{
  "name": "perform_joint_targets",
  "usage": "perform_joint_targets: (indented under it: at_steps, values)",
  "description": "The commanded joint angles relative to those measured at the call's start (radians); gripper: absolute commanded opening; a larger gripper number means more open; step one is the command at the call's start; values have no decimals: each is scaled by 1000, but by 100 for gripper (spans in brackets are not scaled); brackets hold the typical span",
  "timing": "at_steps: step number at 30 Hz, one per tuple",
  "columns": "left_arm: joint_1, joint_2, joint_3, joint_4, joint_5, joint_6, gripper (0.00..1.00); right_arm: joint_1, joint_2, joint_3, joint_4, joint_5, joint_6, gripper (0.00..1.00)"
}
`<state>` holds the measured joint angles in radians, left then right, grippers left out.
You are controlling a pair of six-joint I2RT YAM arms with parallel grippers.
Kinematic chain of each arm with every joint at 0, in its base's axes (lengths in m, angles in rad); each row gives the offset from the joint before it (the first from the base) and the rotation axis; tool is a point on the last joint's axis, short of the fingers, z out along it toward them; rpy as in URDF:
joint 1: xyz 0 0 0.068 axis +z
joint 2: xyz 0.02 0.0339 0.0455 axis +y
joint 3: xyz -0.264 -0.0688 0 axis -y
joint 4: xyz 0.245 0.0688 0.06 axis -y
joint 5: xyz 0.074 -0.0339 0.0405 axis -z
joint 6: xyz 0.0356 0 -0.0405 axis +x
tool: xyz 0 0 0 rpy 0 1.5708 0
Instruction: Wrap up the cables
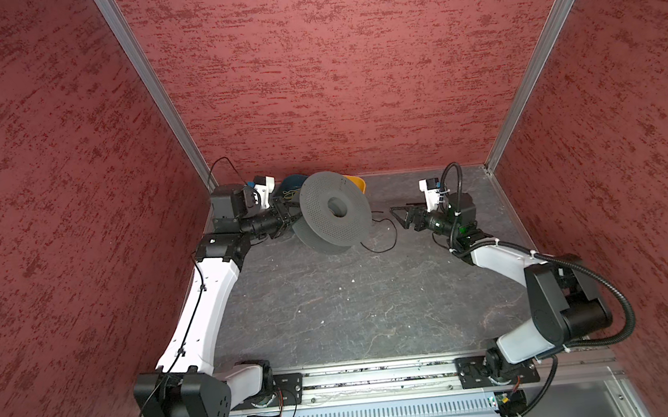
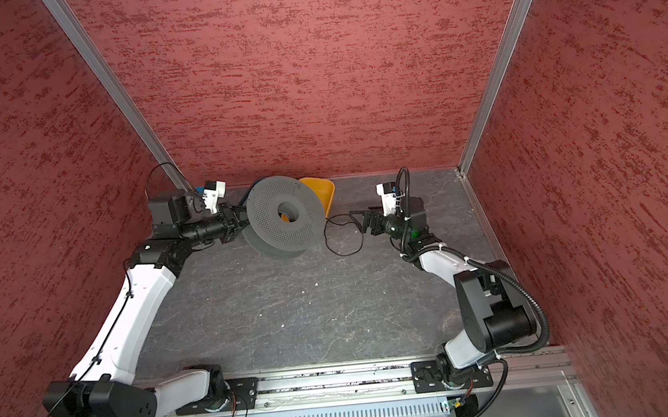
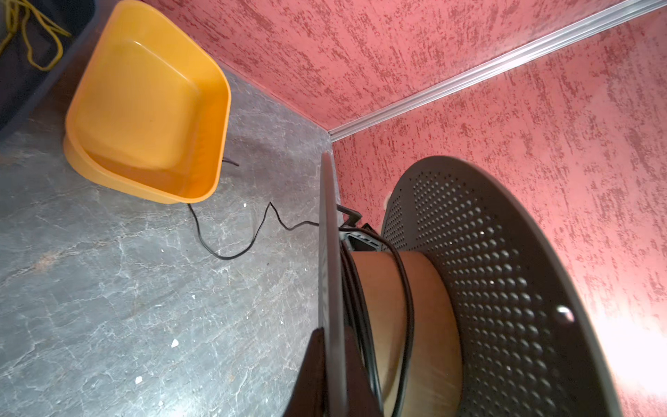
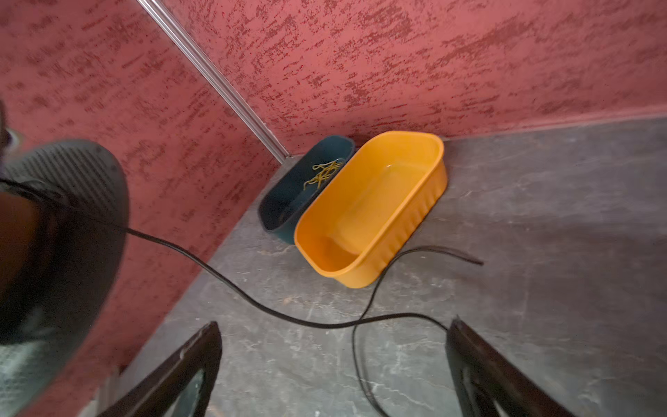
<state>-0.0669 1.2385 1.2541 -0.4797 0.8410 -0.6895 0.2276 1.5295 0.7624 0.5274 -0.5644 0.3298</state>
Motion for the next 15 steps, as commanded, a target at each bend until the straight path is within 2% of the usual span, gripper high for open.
perform_joint_targets:
  at_steps: [1, 3, 5, 10, 15]
  values:
    - [9, 10, 62, 18, 84, 15, 0, 61, 3, -45, 63, 51, -253, 97]
    - [9, 20, 73, 15, 100, 14, 0, 130, 18, -33, 46, 90, -363, 96]
    - [9, 30, 88, 8, 116, 20, 0, 182, 47, -10, 46, 126, -410, 95]
    - [12, 42, 113, -27, 149, 42, 0, 230, 100, 1, 170, 186, -415, 92]
    - [22, 38, 122, -29, 177, 42, 0, 230, 174, 31, 218, 226, -410, 80]
